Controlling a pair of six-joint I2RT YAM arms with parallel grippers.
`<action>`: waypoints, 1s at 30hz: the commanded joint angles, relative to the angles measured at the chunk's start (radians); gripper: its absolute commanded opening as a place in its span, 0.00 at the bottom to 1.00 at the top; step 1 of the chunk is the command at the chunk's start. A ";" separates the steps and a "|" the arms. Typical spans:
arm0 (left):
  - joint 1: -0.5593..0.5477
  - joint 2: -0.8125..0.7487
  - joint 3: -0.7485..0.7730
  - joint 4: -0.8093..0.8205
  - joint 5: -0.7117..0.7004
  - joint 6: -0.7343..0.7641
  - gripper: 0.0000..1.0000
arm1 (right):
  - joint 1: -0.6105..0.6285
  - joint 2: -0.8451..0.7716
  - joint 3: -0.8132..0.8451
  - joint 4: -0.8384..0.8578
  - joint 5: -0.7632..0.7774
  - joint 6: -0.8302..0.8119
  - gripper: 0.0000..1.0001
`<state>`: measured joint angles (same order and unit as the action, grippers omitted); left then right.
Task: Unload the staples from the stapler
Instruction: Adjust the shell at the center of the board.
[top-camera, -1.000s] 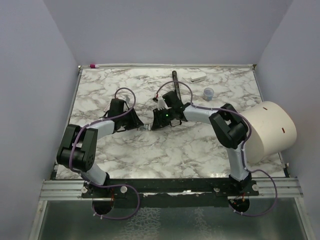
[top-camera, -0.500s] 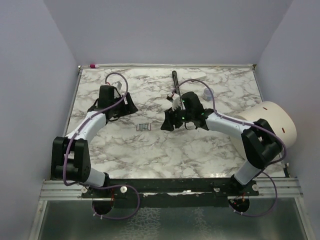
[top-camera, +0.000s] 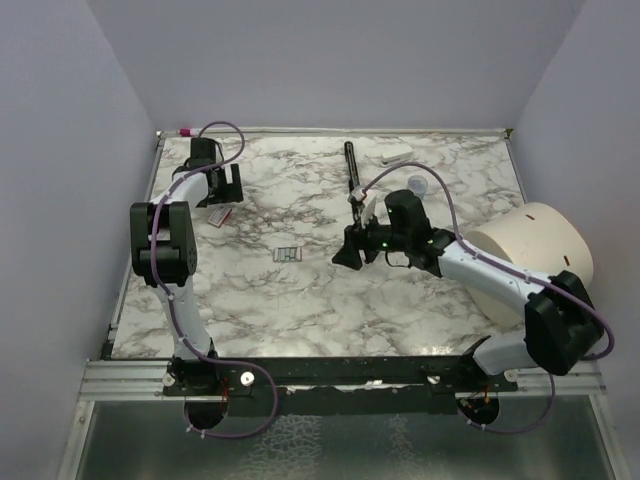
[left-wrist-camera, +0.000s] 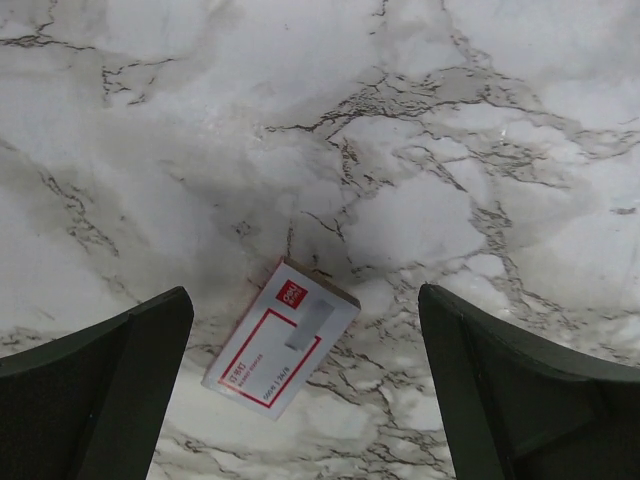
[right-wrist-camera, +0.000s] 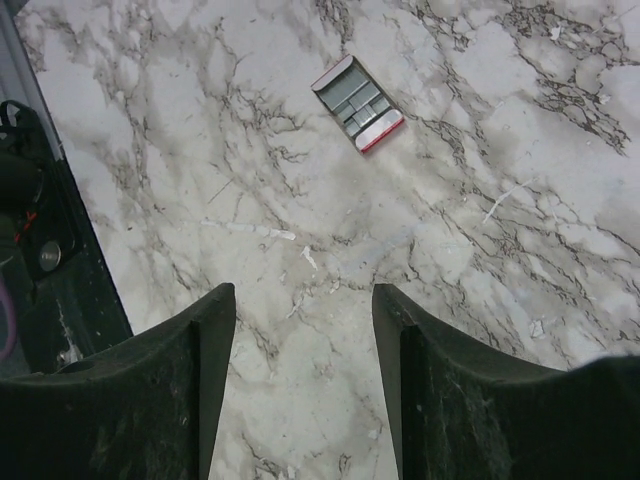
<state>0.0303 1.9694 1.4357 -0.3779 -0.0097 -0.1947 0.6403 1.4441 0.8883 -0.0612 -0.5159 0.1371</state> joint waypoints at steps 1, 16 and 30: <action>0.002 0.063 0.080 -0.113 -0.058 0.128 0.99 | 0.002 -0.122 -0.041 -0.044 0.044 -0.034 0.58; -0.005 0.101 0.023 -0.188 0.043 0.085 0.81 | 0.002 -0.245 -0.047 -0.116 0.027 -0.005 0.60; -0.043 -0.065 -0.252 -0.119 0.140 -0.044 0.71 | 0.007 -0.069 -0.024 -0.096 -0.011 -0.086 0.64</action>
<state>-0.0051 1.9293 1.2999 -0.4587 0.0174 -0.1577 0.6403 1.2720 0.8352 -0.1616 -0.5064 0.1070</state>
